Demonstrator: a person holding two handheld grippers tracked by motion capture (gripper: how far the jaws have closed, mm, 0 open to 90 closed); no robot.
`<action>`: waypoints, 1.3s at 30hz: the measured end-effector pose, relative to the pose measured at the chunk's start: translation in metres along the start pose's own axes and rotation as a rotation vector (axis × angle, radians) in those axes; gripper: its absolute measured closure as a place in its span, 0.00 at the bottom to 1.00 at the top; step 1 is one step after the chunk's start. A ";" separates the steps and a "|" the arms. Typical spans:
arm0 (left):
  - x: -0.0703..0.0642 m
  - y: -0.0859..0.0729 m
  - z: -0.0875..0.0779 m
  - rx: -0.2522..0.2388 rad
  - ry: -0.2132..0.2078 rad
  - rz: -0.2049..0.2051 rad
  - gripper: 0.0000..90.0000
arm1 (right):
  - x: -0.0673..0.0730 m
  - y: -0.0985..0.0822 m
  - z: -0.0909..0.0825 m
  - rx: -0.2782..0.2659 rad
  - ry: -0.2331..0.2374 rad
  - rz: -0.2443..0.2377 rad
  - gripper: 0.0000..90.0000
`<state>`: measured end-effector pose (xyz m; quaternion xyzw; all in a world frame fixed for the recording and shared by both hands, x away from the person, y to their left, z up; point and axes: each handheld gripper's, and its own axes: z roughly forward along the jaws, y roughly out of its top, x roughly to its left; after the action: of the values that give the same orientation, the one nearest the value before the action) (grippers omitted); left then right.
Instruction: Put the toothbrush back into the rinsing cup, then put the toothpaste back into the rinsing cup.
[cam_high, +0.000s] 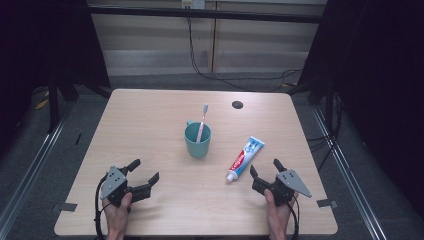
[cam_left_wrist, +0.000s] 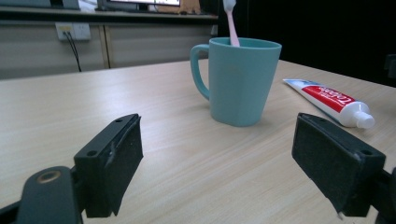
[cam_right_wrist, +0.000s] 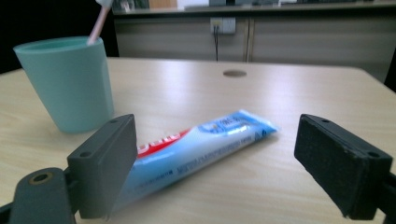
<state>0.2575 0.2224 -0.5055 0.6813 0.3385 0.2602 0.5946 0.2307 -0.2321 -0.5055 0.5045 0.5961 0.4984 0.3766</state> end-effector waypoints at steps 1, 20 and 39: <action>0.001 0.000 -0.001 -0.004 0.000 0.011 0.18 | -0.001 0.001 0.001 0.026 -0.006 0.007 0.14; 0.001 -0.001 -0.003 -0.032 0.008 0.011 0.18 | -0.009 0.043 0.017 0.181 0.064 0.025 0.29; 0.001 -0.002 -0.004 -0.037 0.001 0.002 0.17 | -0.016 0.077 0.042 0.396 0.173 0.020 0.38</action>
<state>0.2553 0.2260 -0.5065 0.6702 0.3332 0.2676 0.6068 0.2918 -0.2390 -0.4403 0.5298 0.7073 0.4168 0.2126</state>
